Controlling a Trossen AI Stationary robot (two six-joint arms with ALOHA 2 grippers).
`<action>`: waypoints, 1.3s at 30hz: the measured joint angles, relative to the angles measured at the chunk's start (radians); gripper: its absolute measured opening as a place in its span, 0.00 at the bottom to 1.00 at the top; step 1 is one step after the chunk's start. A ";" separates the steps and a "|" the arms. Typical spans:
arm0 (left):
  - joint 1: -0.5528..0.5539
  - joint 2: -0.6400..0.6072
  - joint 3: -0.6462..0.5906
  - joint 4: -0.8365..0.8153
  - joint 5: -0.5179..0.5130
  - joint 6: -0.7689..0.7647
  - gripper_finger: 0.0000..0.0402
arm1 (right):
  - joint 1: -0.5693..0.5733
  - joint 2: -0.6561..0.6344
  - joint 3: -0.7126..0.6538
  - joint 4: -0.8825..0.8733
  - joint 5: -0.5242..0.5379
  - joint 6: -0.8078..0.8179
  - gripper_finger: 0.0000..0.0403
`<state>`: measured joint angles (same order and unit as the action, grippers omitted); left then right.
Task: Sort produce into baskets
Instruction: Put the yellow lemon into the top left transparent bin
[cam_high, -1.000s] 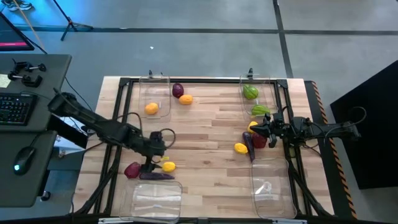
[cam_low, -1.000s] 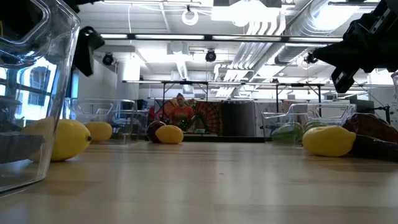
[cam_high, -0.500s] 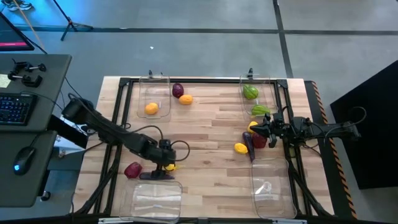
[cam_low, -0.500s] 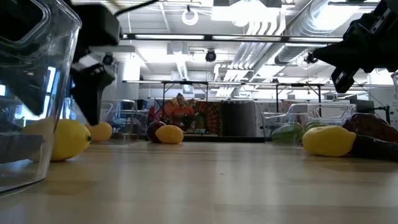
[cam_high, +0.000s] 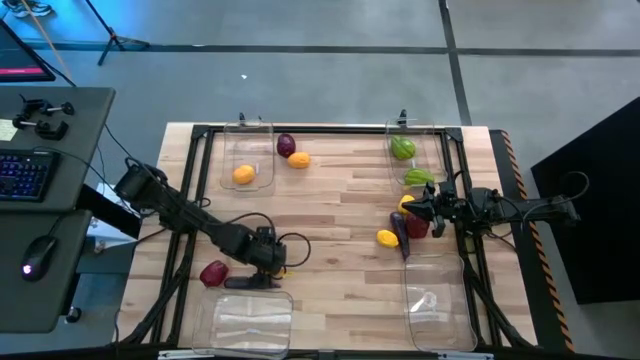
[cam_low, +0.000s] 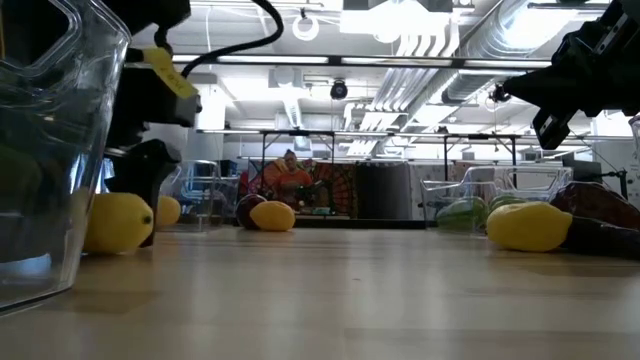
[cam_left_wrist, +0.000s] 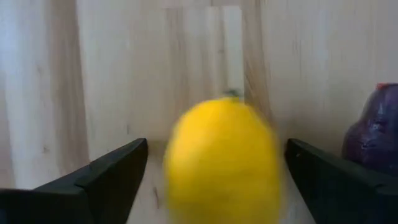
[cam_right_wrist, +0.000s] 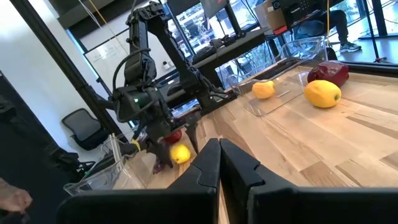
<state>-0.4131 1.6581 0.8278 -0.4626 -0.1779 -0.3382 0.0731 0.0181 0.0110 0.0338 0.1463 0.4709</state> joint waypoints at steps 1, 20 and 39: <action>0.007 -0.013 -0.001 -0.007 -0.031 -0.002 0.81 | 0.000 0.000 0.000 0.000 0.000 0.000 0.00; 0.441 -0.670 0.134 -0.379 -0.362 0.102 0.36 | 0.000 0.000 0.000 0.000 0.000 0.000 0.00; 0.865 -0.555 0.087 -0.429 -0.248 0.105 0.42 | 0.000 0.000 0.000 0.000 0.000 0.000 0.00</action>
<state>0.4522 1.1034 0.9150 -0.8912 -0.4258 -0.2336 0.0727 0.0183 0.0111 0.0335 0.1463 0.4709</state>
